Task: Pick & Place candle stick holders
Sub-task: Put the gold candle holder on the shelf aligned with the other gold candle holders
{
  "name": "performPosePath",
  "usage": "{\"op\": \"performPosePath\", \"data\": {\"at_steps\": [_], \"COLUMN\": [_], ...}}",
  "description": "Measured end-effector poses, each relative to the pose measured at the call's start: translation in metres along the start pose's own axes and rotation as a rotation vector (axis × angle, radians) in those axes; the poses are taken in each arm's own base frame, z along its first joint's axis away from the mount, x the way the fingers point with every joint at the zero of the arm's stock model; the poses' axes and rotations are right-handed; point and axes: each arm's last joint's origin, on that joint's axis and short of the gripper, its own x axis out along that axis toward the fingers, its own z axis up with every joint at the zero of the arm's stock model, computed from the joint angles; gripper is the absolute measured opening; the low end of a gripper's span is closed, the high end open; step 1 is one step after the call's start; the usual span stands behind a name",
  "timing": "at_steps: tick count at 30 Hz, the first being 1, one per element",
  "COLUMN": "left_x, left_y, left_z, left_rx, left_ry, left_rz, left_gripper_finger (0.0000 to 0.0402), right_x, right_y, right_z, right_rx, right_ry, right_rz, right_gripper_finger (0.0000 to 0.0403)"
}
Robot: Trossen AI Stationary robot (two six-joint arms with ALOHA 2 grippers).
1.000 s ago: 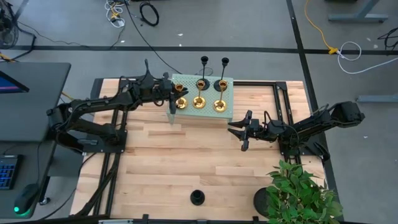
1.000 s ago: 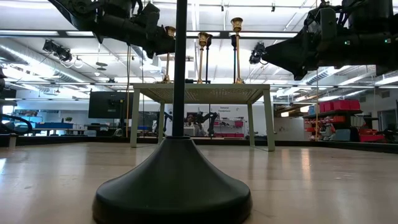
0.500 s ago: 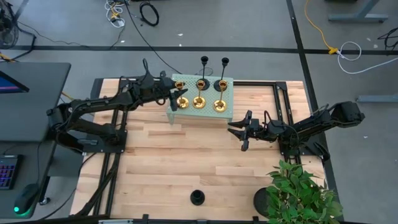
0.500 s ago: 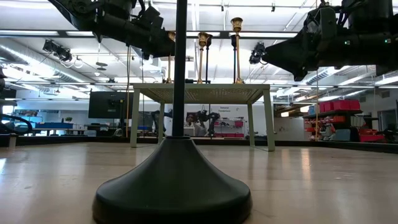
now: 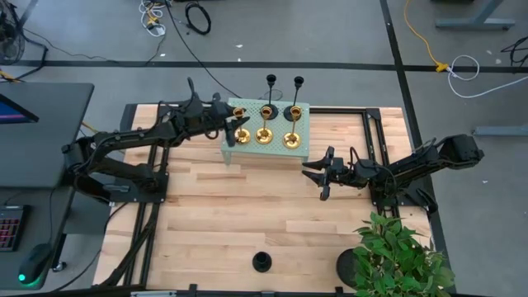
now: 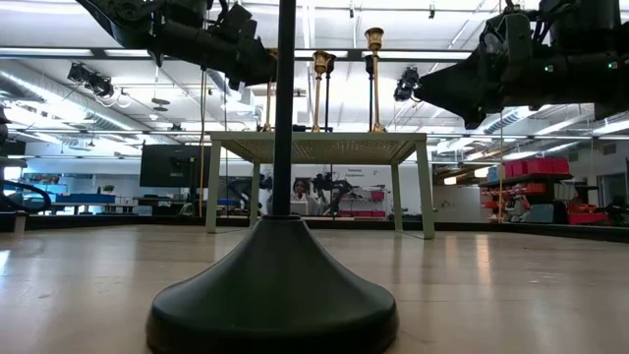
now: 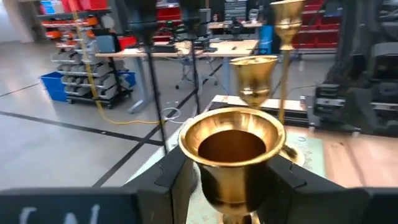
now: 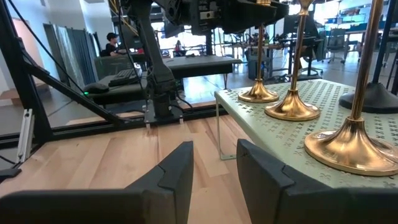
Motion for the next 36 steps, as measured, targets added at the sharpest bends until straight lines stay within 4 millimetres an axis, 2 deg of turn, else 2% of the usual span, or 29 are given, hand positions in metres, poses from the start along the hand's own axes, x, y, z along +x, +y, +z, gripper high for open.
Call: {"op": "performPosePath", "data": {"at_steps": [10, 23, 30, 36], "left_x": [0.0, 0.0, -0.002, -0.015], "left_y": [-0.001, -0.001, -0.001, -0.001], "left_z": [0.0, 0.0, 0.002, 0.013], "left_rx": [-0.023, 0.017, 0.021, 0.03], "left_ry": [-0.002, -0.002, -0.009, -0.032], "left_rz": [-0.036, -0.03, -0.03, -0.028], "left_gripper_finger": [0.0147, 0.0231, 0.0236, 0.0236], "right_x": [0.0, 0.0, 0.0, 0.0], "right_y": [0.0, 0.0, 0.0, 0.0], "right_z": [0.0, 0.0, 0.0, 0.0], "right_rx": [-0.002, 0.0, 0.002, 0.003], "right_ry": [0.003, 0.003, 0.003, 0.005], "right_rz": [-0.001, -0.001, -0.001, -0.001], "right_gripper_finger": [0.0123, 0.0123, 0.0123, 0.0123]}}
